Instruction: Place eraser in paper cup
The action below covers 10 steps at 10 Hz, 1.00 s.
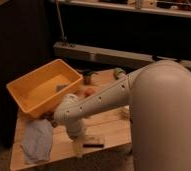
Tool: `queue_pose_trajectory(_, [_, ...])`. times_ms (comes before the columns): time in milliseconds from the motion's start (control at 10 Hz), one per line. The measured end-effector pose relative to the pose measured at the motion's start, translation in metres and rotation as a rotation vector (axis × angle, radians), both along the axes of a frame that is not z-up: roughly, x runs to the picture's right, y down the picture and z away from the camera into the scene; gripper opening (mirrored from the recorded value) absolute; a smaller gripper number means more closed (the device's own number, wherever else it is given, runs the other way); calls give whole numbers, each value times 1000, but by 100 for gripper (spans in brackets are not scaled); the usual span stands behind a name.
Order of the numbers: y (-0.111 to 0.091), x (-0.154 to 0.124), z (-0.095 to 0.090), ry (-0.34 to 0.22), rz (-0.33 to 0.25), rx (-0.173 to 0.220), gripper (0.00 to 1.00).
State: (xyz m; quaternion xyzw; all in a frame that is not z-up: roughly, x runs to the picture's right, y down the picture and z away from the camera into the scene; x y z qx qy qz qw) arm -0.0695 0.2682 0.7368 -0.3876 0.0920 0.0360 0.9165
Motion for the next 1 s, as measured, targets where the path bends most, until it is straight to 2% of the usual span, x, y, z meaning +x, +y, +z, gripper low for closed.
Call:
queue_pose_trajectory(600, [10, -2, 27, -39, -32, 35, 80])
queue_pose_trajectory(800, [14, 4, 41, -42, -45, 33, 80])
queue_pose_trajectory(900, [18, 6, 48, -44, -51, 32, 78])
queue_pose_trajectory(1000, [19, 6, 49, -46, -54, 27, 72])
